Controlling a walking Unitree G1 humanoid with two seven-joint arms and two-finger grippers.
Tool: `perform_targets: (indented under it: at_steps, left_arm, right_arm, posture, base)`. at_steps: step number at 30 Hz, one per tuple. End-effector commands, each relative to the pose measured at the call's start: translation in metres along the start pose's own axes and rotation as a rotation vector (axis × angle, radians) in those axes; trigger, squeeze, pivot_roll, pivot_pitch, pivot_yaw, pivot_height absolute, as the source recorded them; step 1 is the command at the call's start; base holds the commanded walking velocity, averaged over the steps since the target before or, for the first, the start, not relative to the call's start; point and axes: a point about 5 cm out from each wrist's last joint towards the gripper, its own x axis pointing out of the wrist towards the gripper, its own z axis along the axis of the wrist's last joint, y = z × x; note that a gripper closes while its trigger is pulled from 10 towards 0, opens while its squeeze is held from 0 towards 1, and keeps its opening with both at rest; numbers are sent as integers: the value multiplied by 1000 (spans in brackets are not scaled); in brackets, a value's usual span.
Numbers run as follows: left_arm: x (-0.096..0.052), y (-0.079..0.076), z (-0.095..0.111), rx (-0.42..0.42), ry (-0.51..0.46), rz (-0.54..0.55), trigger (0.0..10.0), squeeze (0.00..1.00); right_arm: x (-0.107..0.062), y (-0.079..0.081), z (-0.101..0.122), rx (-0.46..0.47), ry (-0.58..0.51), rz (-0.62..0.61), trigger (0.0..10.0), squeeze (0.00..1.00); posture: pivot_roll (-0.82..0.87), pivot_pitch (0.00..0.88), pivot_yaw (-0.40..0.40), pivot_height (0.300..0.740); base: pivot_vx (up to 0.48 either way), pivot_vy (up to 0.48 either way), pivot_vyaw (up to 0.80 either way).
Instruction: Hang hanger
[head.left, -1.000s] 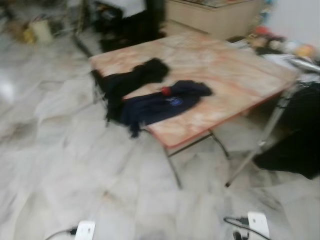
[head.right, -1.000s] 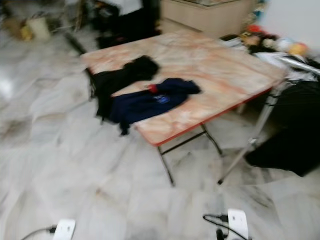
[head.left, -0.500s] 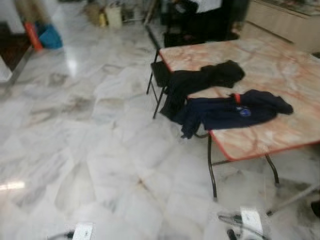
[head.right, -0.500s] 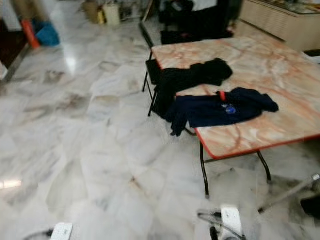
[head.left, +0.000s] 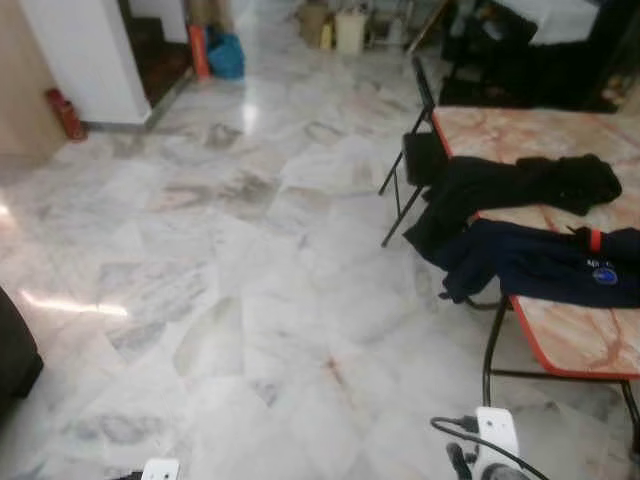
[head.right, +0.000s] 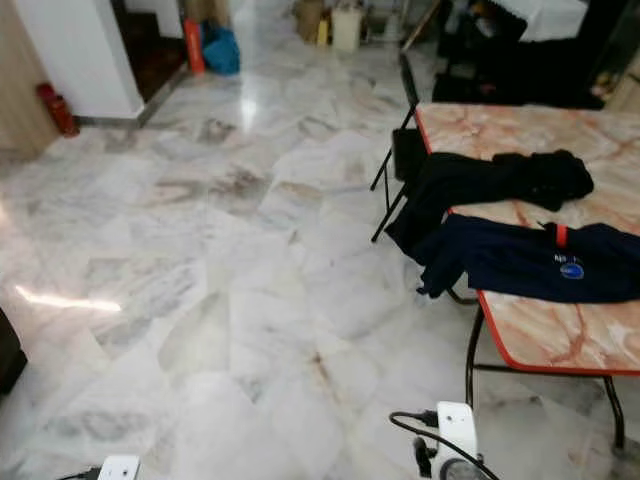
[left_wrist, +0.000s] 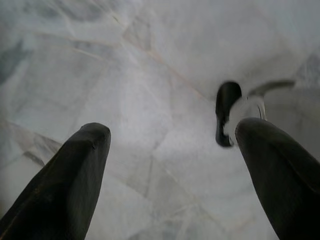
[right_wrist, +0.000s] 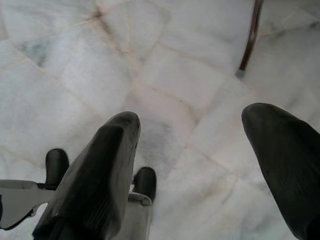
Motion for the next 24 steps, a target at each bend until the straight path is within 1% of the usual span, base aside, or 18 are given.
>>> perform_targets:
  at_steps: [1, 19, 24]
  left_arm:
    - [1, -5, 4, 7, -7, -16, 10000, 0]
    - [1, -6, 4, 6, -9, -27, 10000, 0]
    - [1, -6, 3, 11, -7, -27, 10000, 0]
  right_arm:
    - [-3, -10, -12, 11, 40, -27, 10000, 0]
    - [-3, -10, -13, 21, 36, -33, 10000, 0]
    - [-3, -11, -14, 42, 32, -56, 10000, 0]
  posture:
    - [66, 0, -20, 740]
    - [62, 0, -18, 740]
    - [60, 0, -15, 740]
  base:
    - [0, 0, 0]
    - [0, 0, 0]
    - [0, 0, 0]
